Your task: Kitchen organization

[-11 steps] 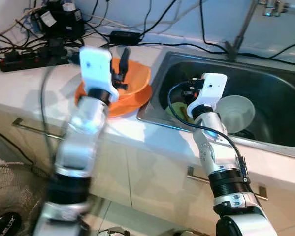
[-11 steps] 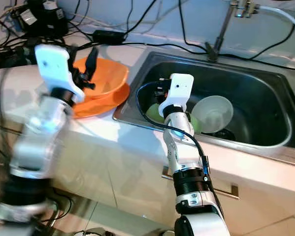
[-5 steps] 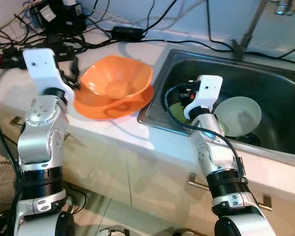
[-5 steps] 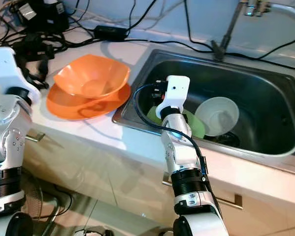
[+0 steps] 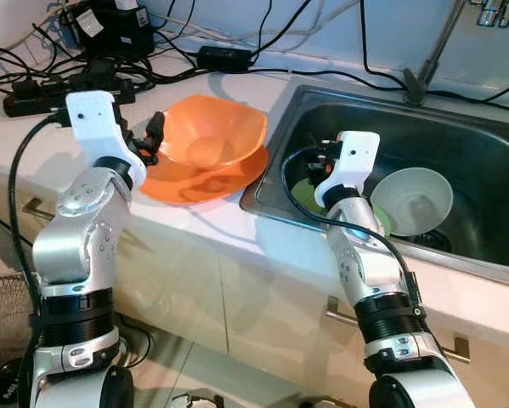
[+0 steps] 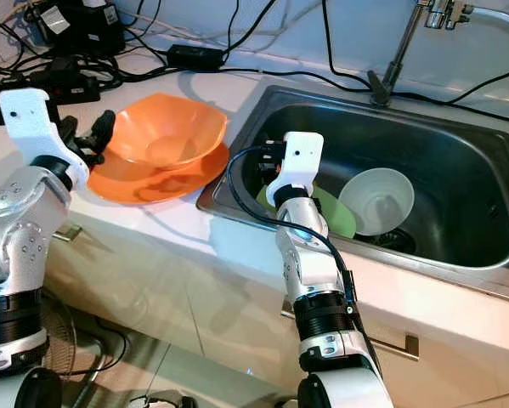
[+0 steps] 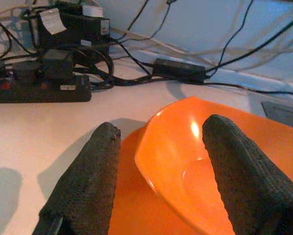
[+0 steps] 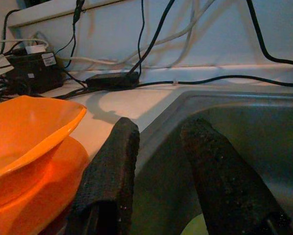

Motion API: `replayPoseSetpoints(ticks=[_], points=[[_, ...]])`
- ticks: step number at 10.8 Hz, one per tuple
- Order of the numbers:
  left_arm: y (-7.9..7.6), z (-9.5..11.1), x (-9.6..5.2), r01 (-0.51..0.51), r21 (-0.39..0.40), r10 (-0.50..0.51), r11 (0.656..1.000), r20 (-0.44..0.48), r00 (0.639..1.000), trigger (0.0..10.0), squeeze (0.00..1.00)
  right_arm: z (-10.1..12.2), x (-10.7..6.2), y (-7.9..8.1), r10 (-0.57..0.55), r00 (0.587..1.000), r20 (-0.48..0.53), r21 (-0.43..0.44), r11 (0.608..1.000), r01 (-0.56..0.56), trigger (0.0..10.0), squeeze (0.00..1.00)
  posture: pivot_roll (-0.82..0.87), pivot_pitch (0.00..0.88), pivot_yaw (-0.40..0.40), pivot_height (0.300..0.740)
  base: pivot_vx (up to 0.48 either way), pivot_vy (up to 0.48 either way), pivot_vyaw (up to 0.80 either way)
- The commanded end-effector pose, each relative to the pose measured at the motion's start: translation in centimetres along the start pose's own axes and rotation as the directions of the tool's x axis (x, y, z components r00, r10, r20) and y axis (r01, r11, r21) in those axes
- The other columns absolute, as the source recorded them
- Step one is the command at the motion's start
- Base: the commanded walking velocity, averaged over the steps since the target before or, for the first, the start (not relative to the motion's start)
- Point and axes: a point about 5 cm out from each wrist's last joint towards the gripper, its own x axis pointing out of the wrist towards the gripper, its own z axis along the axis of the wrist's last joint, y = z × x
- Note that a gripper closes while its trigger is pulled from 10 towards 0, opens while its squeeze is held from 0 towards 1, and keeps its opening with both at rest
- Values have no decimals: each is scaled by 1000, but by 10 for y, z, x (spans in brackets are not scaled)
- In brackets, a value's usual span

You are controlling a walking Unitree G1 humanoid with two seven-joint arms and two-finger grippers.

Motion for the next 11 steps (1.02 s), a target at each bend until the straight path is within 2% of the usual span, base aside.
replayPoseSetpoints(ticks=[1,3,5,6,9,11], points=[[-2,14,-1,-5,-9,5,1000,42,999,10000,0,2,2,1,16,1000,2,5,1000,-16,10000,0,153,32,14,740,0,0,0],[5,17,-2,-20,-33,21,999,32,999,10000,0,0,1,4,38,999,-7,3,999,-38,10000,0,152,41,13,740,0,0,0],[12,-8,0,-50,-58,46,997,-73,996,10000,0,1,1,2,34,999,-5,0,999,-34,10000,0,140,46,9,740,0,0,0],[10,-18,1,-40,-66,33,997,-109,994,10000,0,3,2,0,31,1000,-3,-3,1000,-31,10000,0,138,49,6,740,0,0,0],[9,-26,5,-37,-82,26,996,-135,990,10000,0,3,3,0,30,1000,-4,-4,1000,-30,10000,0,142,52,0,740,0,0,0],[6,-31,15,-26,-136,5,990,-153,988,10000,0,3,3,1,33,999,-4,-3,999,-33,10000,0,130,56,1,740,0,0,0]])
